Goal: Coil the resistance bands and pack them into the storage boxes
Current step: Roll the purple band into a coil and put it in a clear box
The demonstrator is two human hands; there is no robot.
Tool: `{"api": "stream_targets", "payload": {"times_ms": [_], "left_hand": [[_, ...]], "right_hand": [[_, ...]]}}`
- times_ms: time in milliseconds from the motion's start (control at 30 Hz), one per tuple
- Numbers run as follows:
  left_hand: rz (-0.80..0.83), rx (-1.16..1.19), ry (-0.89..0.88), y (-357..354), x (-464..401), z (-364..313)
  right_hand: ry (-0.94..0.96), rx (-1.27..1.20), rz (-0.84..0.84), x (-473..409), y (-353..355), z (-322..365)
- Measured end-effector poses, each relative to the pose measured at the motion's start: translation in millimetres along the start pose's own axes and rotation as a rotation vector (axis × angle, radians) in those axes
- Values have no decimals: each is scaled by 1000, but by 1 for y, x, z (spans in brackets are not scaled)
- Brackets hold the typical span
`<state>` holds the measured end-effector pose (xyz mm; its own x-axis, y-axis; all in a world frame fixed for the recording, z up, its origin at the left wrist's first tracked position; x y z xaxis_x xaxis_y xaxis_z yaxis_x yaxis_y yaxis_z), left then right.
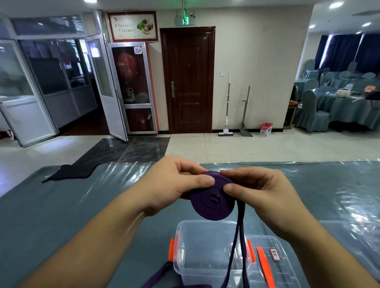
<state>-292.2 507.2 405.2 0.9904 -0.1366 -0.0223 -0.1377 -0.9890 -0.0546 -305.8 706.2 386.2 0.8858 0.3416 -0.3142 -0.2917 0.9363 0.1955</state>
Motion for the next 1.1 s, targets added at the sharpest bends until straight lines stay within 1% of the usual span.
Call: {"api": "stream_targets", "payload": {"times_ms": [100,200,267,333,400,500,600,667,800,967,1100], "left_hand": [[-75,124,-67,1,0,0],[-102,164,-64,0,-2,6],[-81,123,-16,-1,-2,9],[-16,62,29,-3,-3,10],[3,61,14,-4,-2,9],[-26,199,-36,-7,-3,11],[-39,330,-34,-10,-3,19],[-37,318,-7,-11,-4,22],[5,123,28,-5,-3,13],[-104,244,-52,-1,-5,11],[-90,284,-11,-3,-5,20]], "right_hand": [[6,-95,-78,3,1,-5],[11,-96,-108,6,0,-11],[-11,-80,-87,6,0,-11],[-15,-36,-57,3,1,-9],[-10,-52,-70,0,1,-5],[-4,-146,-135,-2,2,-3],[-6,-183,-167,-1,0,-5],[-12,-171,-171,0,1,-6],[-14,-113,-142,-3,2,-4],[4,-179,-195,-4,-2,-3],[-31,-168,-215,-3,-1,-9]]}}
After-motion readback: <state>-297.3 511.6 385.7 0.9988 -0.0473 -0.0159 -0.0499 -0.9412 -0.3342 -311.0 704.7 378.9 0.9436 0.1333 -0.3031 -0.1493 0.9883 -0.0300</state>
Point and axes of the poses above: each hand's wrist, its own x-axis away from the middle knuckle, its own y-axis out of the back of the hand, z = x × y, the point moved 4 cm from there along -x, towards the middle knuckle, and after that the axes turned 14 degrees about x, right-handed, at the moved point
